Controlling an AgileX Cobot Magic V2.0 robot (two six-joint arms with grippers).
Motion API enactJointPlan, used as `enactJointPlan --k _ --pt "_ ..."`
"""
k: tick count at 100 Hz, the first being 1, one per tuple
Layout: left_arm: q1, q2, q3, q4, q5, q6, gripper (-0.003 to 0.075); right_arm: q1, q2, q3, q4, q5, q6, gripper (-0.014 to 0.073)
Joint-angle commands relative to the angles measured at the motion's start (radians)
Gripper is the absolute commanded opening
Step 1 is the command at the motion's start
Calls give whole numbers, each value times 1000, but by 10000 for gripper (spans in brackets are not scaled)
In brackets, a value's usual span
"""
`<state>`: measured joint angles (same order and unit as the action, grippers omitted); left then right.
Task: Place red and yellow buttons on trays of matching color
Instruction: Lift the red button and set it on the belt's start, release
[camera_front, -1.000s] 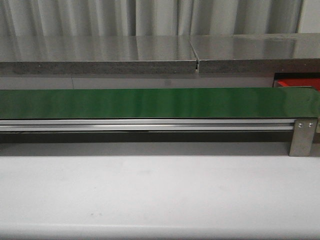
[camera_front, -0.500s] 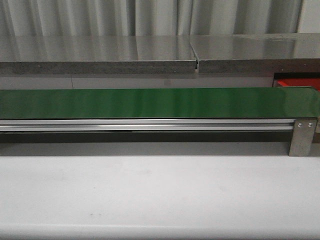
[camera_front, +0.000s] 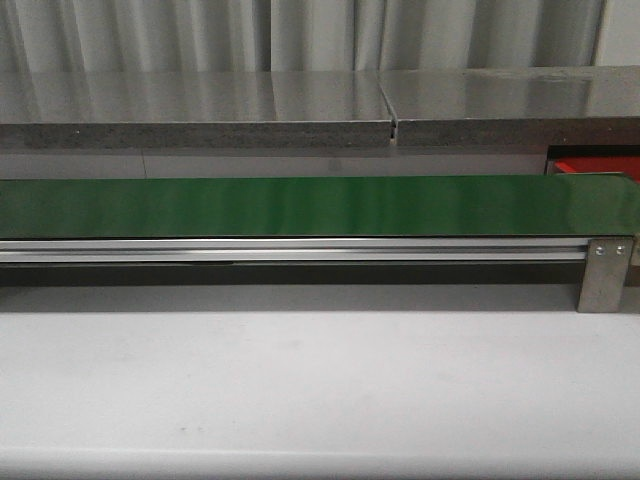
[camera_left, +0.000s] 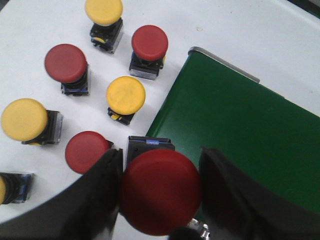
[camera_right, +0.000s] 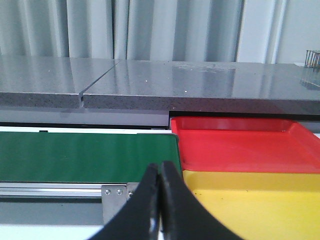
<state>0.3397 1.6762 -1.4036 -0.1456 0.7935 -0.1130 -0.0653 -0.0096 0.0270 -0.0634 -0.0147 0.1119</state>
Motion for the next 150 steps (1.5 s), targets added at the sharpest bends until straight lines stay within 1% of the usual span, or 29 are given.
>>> enactJointPlan --k 1,23,43,48,53,58,63,70,100,132,150 --pt "-23 -8 -53 -9 -42 -3 260 -4 -20 -23 -12 -75 -3 -74" --pt "-66 70 -75 -15 -60 -3 260 -4 -20 -23 -12 -75 -3 -74" --pt "-68 98 -75 -23 -62 -3 274 -4 -20 -23 -12 -75 -3 -74" --pt "-68 101 -75 -23 -62 -3 309 -4 -20 -23 -12 -75 -3 -74" --pt "-68 101 -75 -23 -68 -3 372 -4 -20 -23 -12 -75 -3 -74" --pt "-68 101 -75 -25 -73 -3 465 -4 -20 -23 -12 -75 -3 -74" --pt "-68 101 -77 -26 -75 -3 536 -4 -20 -23 -12 -75 -3 -74" --pt "-68 99 -83 -29 -74 -3 587 -4 -20 -23 -12 -75 -3 -74" --pt "-68 79 -85 -65 -85 -3 589 -4 -20 -23 -12 -75 -3 -74" --pt "-68 38 -85 -67 -120 -3 589 -4 -20 -23 -12 -75 -3 -74" --pt "-21 34 -87 -69 -78 -6 586 -4 -20 -23 -12 -75 -3 -74"
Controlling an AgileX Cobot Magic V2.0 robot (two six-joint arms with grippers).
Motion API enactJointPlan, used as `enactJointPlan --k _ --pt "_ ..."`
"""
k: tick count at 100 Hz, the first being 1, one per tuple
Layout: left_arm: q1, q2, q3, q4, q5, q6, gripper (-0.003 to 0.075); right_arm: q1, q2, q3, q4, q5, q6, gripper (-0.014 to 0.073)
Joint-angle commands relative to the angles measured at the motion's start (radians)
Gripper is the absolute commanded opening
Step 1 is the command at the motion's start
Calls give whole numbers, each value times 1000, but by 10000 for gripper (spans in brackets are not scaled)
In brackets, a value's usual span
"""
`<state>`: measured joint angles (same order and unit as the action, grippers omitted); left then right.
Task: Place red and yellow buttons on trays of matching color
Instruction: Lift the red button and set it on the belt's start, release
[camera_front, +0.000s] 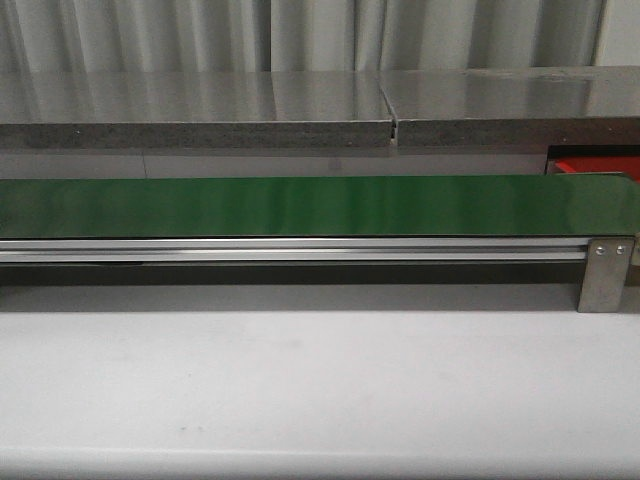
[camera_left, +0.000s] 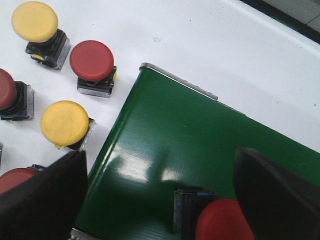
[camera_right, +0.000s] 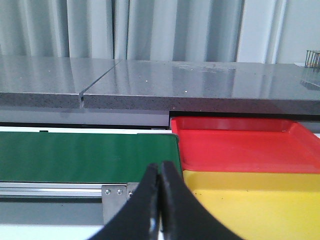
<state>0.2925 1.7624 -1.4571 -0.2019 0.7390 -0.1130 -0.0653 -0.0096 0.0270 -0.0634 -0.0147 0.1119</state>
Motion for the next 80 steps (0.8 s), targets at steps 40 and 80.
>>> enactJointPlan --k 40,80 --pt "118 13 -66 -5 14 -14 545 -4 -20 -23 -12 -75 -3 -74" --pt "118 190 -243 18 130 -14 545 -4 -20 -23 -12 -75 -3 -74"
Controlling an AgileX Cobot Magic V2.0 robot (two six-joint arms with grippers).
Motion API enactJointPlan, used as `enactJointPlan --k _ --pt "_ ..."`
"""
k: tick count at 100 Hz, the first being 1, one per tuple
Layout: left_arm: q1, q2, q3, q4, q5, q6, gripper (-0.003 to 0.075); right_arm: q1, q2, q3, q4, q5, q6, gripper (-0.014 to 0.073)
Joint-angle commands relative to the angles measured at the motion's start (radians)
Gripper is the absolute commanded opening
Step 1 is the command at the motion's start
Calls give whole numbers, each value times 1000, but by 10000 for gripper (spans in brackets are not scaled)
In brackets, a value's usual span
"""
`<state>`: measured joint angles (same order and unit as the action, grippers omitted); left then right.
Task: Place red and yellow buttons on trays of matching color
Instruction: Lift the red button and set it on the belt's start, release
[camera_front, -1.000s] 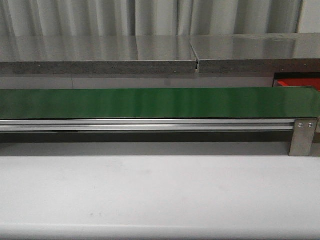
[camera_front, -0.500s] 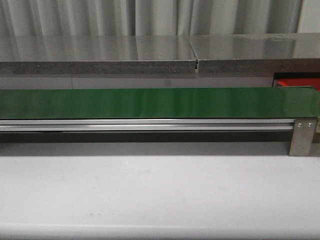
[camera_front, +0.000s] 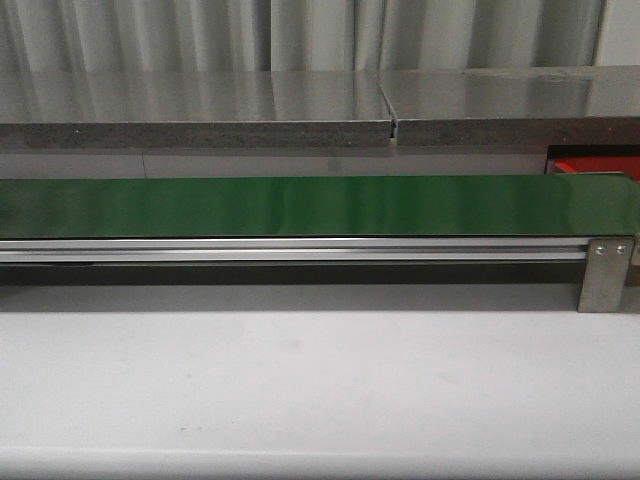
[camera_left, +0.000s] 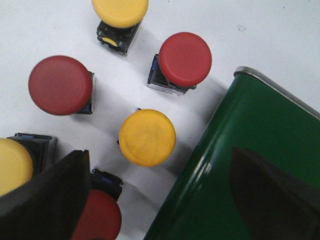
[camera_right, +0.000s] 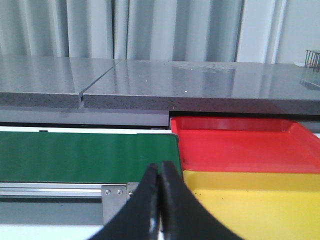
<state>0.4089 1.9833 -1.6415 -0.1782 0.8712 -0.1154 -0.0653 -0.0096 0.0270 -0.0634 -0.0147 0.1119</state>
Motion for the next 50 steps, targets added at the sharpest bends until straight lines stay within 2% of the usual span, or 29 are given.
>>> enactJointPlan --k 1,50 --pt "2 -26 -62 -5 -2 -11 545 -4 -20 -23 -12 -75 -3 -74" --pt "2 54 -86 35 -10 -47 545 -4 -20 -23 -12 -75 -3 -74"
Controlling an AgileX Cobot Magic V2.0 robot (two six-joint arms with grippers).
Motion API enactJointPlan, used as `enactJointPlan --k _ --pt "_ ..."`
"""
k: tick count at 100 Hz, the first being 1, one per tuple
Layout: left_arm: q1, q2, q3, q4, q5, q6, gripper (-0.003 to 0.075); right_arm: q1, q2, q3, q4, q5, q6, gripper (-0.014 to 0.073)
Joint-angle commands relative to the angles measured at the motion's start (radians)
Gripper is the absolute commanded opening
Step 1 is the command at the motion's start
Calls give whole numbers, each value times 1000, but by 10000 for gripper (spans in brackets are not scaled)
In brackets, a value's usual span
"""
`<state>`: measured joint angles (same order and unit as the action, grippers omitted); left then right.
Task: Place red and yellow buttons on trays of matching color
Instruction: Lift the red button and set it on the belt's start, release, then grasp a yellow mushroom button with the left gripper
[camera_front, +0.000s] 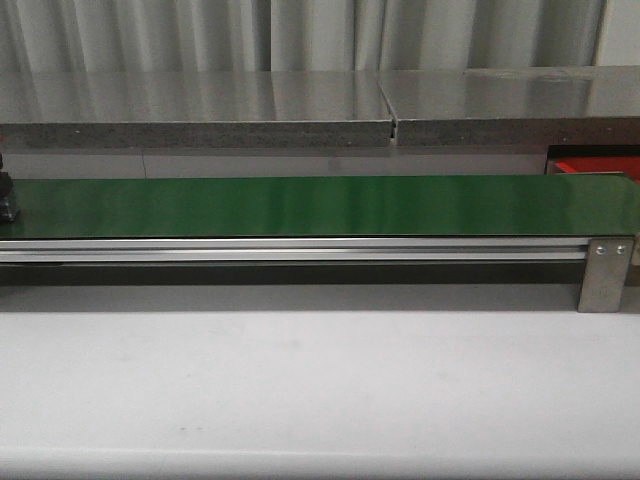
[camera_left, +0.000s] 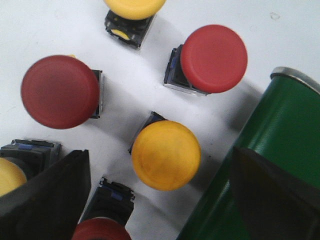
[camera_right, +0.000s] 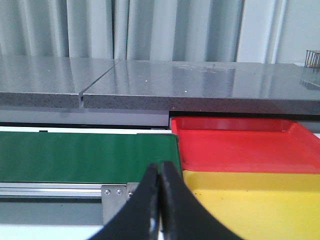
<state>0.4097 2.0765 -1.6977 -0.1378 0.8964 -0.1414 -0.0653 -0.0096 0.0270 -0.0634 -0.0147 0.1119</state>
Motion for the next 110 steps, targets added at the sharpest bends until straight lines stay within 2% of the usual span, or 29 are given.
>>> enactJointPlan --k 1,39,89,98,110 --pt "1 -39 -30 -5 -35 -21 545 -4 -20 -23 -12 -75 -3 -74" --pt "1 -22 -30 -15 -78 -23 537 -4 -20 -23 -12 -75 -3 -74" --pt "1 -22 -30 -15 -87 -23 242 -4 -20 -23 -12 -75 -3 -74" --pt "1 -22 -30 -15 -87 -23 208 -4 -20 -23 -12 -75 -3 -74" --pt "1 -23 -30 -15 -87 -23 206 -4 -20 -23 -12 -75 -3 -74"
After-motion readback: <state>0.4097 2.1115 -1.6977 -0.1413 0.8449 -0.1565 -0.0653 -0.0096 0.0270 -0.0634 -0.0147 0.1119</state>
